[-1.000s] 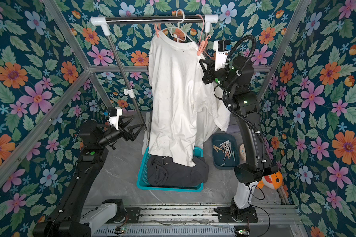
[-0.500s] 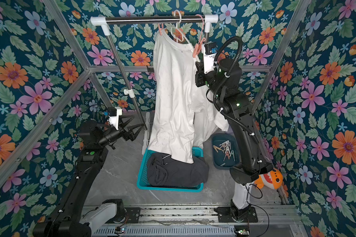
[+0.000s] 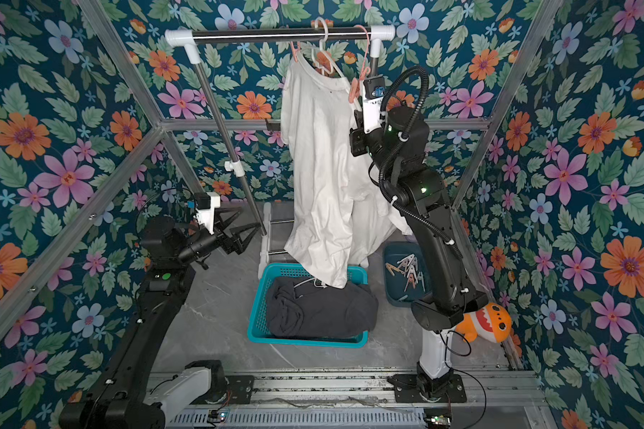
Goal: Use clothespins to secure the t-shirt on both sides of the hanger
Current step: Hang the hanger on the clothesline.
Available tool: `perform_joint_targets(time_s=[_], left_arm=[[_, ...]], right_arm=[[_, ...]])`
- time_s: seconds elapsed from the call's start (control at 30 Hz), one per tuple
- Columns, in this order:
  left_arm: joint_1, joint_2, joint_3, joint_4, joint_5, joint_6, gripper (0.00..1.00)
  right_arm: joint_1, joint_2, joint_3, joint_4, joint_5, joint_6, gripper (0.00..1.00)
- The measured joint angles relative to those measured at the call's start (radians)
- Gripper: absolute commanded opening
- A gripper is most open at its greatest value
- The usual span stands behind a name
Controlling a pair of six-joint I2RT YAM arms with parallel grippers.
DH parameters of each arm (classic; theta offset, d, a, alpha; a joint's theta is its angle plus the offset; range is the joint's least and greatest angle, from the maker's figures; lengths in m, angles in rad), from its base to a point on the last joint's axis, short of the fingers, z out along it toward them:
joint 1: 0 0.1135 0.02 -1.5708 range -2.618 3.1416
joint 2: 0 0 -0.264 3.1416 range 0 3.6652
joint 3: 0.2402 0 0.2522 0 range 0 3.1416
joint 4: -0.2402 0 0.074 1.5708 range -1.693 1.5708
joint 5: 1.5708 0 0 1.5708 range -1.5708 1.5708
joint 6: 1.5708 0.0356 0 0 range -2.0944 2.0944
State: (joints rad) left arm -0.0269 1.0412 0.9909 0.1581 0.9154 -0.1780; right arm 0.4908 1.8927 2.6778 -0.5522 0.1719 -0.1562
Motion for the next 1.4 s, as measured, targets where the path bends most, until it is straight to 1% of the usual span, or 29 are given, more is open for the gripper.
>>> perform_joint_targets(time_s=[0.2,0.33,0.4,0.5,0.63,0.7,0.87,1.1,1.2,1.33,1.4], left_arm=[[0.0,0.0,-0.007,0.006,0.003,-0.008,1.0],[0.0,0.0,-0.007,0.007,0.003,-0.023,1.0],[0.0,-0.001,-0.01,0.007,0.003,-0.025,1.0],[0.0,-0.002,-0.01,0.01,0.003,-0.025,1.0],[0.0,-0.001,-0.01,0.014,0.004,-0.025,1.0],[0.0,-0.001,-0.01,0.015,0.005,-0.025,1.0],[0.0,0.003,-0.01,0.022,0.01,-0.026,0.99],[0.0,0.011,-0.008,0.028,0.025,-0.032,0.99],[0.0,0.011,-0.008,0.029,0.026,-0.034,0.99],[0.0,0.01,-0.014,0.036,0.026,-0.044,0.99],[0.0,0.008,-0.018,0.037,0.026,-0.047,0.99]], right_arm=[[0.001,-0.003,-0.013,0.0,0.032,-0.003,0.0],[0.002,-0.041,-0.092,0.038,0.046,0.001,0.0],[0.004,-0.047,-0.101,0.048,0.049,0.003,0.0],[0.011,-0.036,-0.076,0.043,0.053,0.005,0.0],[0.018,0.023,0.021,0.011,0.06,0.004,0.0],[0.021,0.045,0.045,0.0,0.068,0.002,0.0],[0.024,0.044,0.004,-0.002,0.08,-0.003,0.0],[0.026,0.026,-0.014,-0.028,0.101,-0.005,0.0],[0.027,-0.002,-0.078,-0.002,0.103,-0.007,0.0],[0.026,-0.06,-0.203,0.078,0.076,0.0,0.0],[0.026,-0.08,-0.241,0.108,0.057,0.01,0.0]])
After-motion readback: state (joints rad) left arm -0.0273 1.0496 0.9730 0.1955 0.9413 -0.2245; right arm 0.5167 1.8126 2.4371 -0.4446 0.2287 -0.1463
